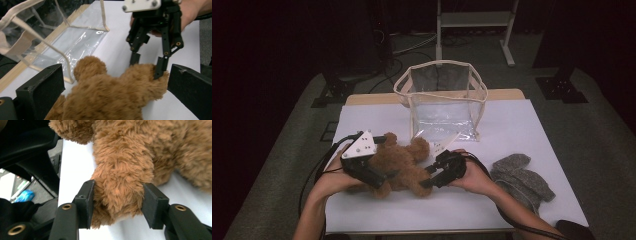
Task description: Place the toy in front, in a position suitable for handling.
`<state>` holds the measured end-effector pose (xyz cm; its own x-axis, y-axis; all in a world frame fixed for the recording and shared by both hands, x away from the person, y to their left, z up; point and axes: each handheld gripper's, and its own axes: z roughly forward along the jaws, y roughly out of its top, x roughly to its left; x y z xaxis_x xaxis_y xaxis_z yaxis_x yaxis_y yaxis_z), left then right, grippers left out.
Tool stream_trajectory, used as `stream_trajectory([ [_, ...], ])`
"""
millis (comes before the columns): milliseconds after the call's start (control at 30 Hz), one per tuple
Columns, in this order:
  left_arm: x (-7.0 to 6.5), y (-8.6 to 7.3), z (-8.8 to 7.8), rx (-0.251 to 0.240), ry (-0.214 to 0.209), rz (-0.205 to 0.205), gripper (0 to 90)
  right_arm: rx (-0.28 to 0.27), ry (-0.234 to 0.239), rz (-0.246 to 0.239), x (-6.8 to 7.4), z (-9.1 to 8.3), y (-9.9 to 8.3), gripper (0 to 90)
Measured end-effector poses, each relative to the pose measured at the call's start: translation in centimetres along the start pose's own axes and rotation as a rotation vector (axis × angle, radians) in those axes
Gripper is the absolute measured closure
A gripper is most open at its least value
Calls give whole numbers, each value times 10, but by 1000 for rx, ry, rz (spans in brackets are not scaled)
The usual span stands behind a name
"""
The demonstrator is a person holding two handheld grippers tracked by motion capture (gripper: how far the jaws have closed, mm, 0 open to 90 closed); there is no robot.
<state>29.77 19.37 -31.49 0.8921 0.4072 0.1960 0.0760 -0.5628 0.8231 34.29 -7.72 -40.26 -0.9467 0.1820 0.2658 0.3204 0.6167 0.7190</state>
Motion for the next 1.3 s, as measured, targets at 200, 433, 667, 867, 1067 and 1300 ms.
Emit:
stream_trajectory([
  [200,5,-7,-5,5,4,1,81,34,21,-33,11,6,-6,543],
  [433,12,-15,-5,27,25,-15,82,79,68,-74,29,16,-25,636],
  [667,24,-25,9,84,30,-23,139,71,71,-64,28,15,-27,634],
  [867,39,-32,18,92,33,-65,246,72,67,-73,30,16,-28,616],
  [1067,39,-38,19,94,18,-54,522,56,71,-74,30,15,-28,438],
  [1300,40,-41,15,82,14,-38,697,52,63,-61,34,29,-29,283],
])
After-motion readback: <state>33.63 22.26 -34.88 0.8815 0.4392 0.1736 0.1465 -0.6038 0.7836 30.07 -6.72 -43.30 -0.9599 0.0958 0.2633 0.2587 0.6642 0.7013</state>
